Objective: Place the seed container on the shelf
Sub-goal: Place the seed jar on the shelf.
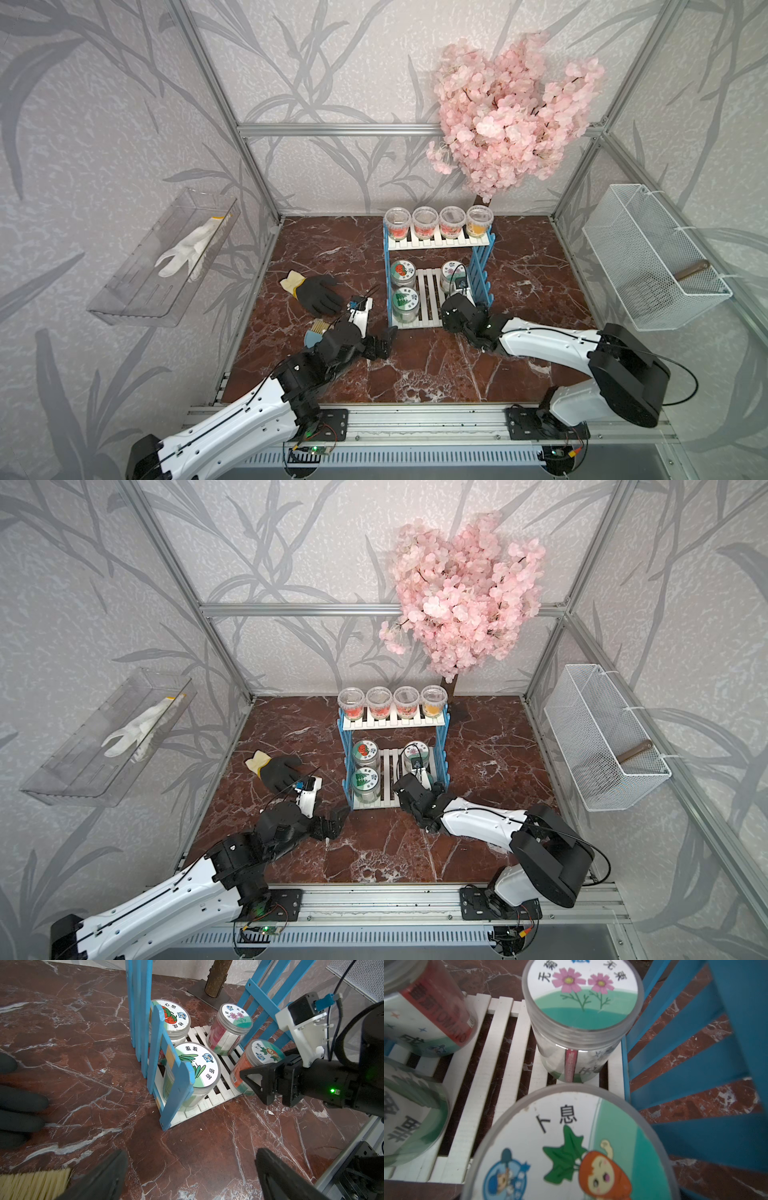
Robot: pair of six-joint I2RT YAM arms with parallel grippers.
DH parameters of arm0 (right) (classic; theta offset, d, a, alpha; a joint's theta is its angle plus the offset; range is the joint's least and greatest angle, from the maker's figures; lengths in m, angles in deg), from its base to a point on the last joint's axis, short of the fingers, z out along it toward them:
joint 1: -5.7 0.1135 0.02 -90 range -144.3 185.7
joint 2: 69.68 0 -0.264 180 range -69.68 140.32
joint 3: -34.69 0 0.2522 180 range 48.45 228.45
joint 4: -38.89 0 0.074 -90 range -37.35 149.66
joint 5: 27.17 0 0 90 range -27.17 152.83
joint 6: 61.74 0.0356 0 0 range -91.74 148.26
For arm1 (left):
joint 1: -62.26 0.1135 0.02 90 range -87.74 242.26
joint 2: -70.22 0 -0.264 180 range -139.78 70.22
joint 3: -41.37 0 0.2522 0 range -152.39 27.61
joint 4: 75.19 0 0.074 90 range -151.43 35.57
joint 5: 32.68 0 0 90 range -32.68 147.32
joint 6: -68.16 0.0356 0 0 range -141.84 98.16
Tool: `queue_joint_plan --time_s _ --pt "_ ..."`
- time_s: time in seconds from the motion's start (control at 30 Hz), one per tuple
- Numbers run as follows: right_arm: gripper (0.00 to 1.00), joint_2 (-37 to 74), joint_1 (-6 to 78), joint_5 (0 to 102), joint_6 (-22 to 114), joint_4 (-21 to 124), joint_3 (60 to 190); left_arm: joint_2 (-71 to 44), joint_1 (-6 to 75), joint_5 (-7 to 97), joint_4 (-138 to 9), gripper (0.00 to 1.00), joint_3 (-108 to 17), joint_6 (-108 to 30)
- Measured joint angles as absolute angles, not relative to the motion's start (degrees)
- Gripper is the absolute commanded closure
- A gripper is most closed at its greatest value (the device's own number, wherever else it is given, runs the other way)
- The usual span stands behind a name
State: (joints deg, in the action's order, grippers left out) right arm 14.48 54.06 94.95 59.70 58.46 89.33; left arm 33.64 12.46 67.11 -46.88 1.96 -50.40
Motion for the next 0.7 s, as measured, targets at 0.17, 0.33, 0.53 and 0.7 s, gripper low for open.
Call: queue_joint_plan --time_s 0.17,0.33,0.53,0.7 --pt "0.03 16.38 54.02 96.79 60.75 60.25 92.13 33.75 12.46 67.11 -46.82 0.00 1.96 -50.38" --pt "0.03 16.40 54.02 97.31 61.71 65.04 96.22 33.75 12.46 67.11 -46.84 0.00 1.96 -50.38" --pt "0.11 16.40 54.02 97.31 62.78 68.01 97.71 33.32 12.46 67.08 -46.80 0.00 1.96 -50.35" --pt "0.13 16.40 54.02 97.42 62.61 68.32 97.86 33.34 12.46 67.08 -46.71 0.00 1.96 -50.38"
